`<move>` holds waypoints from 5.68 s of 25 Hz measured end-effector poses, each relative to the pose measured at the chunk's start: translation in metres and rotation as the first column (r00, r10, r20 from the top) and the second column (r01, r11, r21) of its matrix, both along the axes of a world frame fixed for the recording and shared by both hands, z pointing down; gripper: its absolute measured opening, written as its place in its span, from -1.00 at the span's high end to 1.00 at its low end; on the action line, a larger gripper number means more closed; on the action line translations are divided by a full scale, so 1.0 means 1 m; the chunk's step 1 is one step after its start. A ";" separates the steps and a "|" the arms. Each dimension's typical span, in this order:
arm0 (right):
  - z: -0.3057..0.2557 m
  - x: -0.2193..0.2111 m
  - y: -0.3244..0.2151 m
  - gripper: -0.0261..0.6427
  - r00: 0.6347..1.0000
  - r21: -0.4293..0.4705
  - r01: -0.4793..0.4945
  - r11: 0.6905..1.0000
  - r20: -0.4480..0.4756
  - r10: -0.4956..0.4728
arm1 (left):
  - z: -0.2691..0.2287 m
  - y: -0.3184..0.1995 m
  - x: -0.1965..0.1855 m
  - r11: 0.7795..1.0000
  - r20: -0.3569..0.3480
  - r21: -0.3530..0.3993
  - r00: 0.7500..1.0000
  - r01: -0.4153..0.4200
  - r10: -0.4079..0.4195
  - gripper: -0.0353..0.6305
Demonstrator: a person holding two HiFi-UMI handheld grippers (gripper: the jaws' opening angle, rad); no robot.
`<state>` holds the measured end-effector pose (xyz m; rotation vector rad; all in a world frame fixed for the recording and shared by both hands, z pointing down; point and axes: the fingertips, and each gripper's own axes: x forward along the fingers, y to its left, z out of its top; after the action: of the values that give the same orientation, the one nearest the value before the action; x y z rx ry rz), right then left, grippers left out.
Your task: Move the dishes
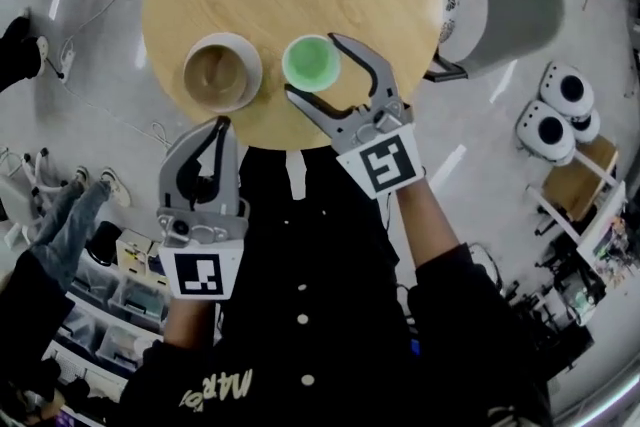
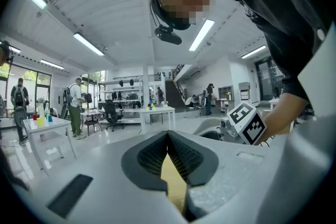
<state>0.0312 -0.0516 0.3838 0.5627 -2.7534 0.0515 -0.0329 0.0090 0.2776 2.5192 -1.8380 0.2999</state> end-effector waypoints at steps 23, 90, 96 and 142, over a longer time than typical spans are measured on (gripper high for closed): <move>0.049 0.187 -0.058 -0.13 0.902 -0.046 -0.420 0.906 -0.130 0.411 | -0.015 -0.022 0.103 0.985 0.028 0.002 0.984 -0.175 0.175 0.88; 0.095 -0.088 0.044 0.69 0.981 -0.571 -0.091 0.816 -0.194 -0.027 | 0.000 0.077 -0.099 0.956 0.014 -0.032 0.956 0.293 -0.293 0.88; 0.121 -0.095 0.048 0.70 0.973 -0.672 -0.139 0.728 -0.230 -0.026 | 0.021 0.086 -0.114 0.947 -0.004 -0.056 0.949 0.316 -0.317 0.88; 0.114 -0.091 0.035 0.91 0.965 -0.780 -0.261 0.569 -0.205 0.162 | 0.029 0.082 -0.108 0.965 -0.039 -0.075 0.966 0.253 -0.256 0.88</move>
<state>-0.0600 -0.0167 0.4979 0.5807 -2.1744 1.2251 -0.1413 0.0911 0.3065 2.1919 -2.0639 0.2886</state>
